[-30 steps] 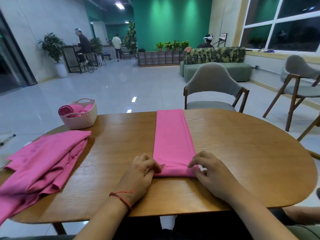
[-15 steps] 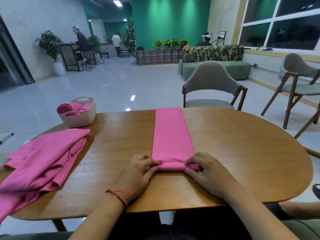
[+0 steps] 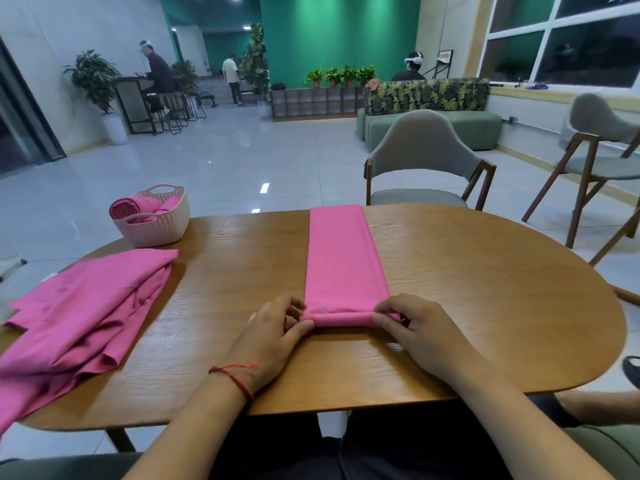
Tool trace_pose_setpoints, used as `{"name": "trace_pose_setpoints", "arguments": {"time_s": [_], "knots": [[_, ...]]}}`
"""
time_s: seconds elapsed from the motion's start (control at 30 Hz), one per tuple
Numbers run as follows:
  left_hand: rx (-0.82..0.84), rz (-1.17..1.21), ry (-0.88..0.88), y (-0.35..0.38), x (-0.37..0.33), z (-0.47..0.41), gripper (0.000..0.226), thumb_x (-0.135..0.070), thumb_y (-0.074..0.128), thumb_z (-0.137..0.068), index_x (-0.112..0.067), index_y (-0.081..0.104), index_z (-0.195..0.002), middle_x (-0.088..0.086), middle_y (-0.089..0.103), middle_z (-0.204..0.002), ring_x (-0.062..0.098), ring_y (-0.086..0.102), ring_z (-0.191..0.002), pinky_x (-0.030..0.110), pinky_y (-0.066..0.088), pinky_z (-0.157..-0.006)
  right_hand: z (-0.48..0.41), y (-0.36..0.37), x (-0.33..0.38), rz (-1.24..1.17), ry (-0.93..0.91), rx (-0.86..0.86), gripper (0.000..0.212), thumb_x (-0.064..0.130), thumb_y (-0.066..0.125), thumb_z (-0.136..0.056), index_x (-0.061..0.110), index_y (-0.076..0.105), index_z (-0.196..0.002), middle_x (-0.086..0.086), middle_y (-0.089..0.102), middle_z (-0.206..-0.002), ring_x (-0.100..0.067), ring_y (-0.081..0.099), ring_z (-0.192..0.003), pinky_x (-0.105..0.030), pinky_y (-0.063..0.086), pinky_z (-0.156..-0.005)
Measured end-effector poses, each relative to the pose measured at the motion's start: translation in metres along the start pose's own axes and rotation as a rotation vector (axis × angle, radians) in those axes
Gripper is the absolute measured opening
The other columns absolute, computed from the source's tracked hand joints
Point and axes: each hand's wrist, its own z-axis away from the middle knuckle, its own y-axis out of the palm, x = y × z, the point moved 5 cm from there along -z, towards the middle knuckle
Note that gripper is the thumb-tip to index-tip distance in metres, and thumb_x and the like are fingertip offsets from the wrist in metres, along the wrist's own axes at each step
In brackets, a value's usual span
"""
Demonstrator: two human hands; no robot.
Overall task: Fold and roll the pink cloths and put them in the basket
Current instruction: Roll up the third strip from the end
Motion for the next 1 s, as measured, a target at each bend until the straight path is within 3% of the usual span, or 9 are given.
{"name": "trace_pose_setpoints", "arguments": {"time_s": [0.07,0.17,0.3,0.4,0.53,0.67,0.87,1.0], "knots": [[0.019,0.049,-0.031,0.002,0.003,0.001,0.021,-0.051,0.068,-0.095,-0.044,0.055,-0.11,-0.017,0.066,-0.097,0.006,0.061,-0.087,0.031,0.054,-0.083,0.002,-0.003,-0.001,-0.06,0.041,-0.044,0.005,0.04,0.078,-0.095,0.038,0.075,-0.098,0.018,0.071,-0.088,-0.009,0.067,-0.086,-0.021,0.051,-0.074],[0.043,0.091,-0.044,0.003,0.004,0.001,0.016,-0.049,0.066,-0.097,-0.04,0.056,-0.107,-0.014,0.068,-0.092,0.009,0.061,-0.085,0.03,0.05,-0.078,0.004,-0.008,-0.004,-0.117,0.085,-0.102,0.017,0.033,0.088,-0.087,0.032,0.071,-0.084,0.019,0.069,-0.08,-0.012,0.065,-0.07,-0.018,0.048,-0.063],[0.024,0.089,-0.052,0.003,0.002,-0.001,0.011,-0.045,0.066,-0.098,-0.036,0.06,-0.099,-0.011,0.069,-0.088,0.006,0.061,-0.079,0.027,0.05,-0.074,0.001,-0.008,-0.01,-0.113,0.149,-0.135,0.027,0.036,0.092,-0.081,0.029,0.068,-0.071,0.017,0.066,-0.071,-0.013,0.062,-0.067,-0.026,0.048,-0.064],[-0.034,0.061,-0.035,0.002,0.0,-0.004,0.011,-0.044,0.067,-0.097,-0.035,0.064,-0.091,-0.01,0.068,-0.084,0.007,0.063,-0.08,0.032,0.054,-0.074,-0.001,-0.008,-0.016,-0.097,0.163,-0.16,0.026,0.035,0.091,-0.082,0.031,0.07,-0.069,0.015,0.066,-0.08,-0.013,0.064,-0.072,-0.028,0.049,-0.068],[-0.046,0.008,0.034,-0.003,-0.007,0.0,0.015,-0.04,0.07,-0.096,-0.034,0.064,-0.084,-0.014,0.063,-0.084,0.006,0.058,-0.084,0.025,0.046,-0.073,0.001,-0.008,-0.011,-0.118,0.141,-0.13,0.016,0.026,0.087,-0.088,0.035,0.074,-0.084,0.017,0.068,-0.093,-0.013,0.068,-0.074,-0.032,0.054,-0.074],[0.011,-0.085,0.124,-0.006,-0.009,0.007,0.017,-0.045,0.075,-0.088,-0.038,0.066,-0.099,-0.02,0.061,-0.097,0.003,0.056,-0.1,0.024,0.048,-0.085,0.005,-0.007,-0.004,-0.085,0.082,-0.086,0.019,0.021,0.081,-0.093,0.036,0.07,-0.089,0.015,0.067,-0.1,-0.015,0.069,-0.081,-0.034,0.055,-0.078],[0.048,-0.12,0.105,-0.001,-0.004,0.002,0.025,-0.048,0.067,-0.096,-0.039,0.066,-0.119,-0.021,0.056,-0.106,0.001,0.05,-0.106,0.032,0.047,-0.097,0.015,-0.008,0.0,0.009,0.022,0.03,0.026,0.028,0.085,-0.087,0.037,0.073,-0.107,0.021,0.06,-0.111,-0.005,0.063,-0.103,-0.017,0.048,-0.089],[0.08,-0.192,0.075,0.005,-0.004,-0.002,0.032,-0.051,0.054,-0.103,-0.035,0.063,-0.129,-0.02,0.052,-0.112,0.004,0.044,-0.112,0.035,0.04,-0.106,0.011,-0.005,-0.004,0.044,0.064,0.027,0.023,0.037,0.08,-0.093,0.037,0.073,-0.115,0.023,0.058,-0.113,0.002,0.057,-0.107,-0.014,0.043,-0.091]]}}
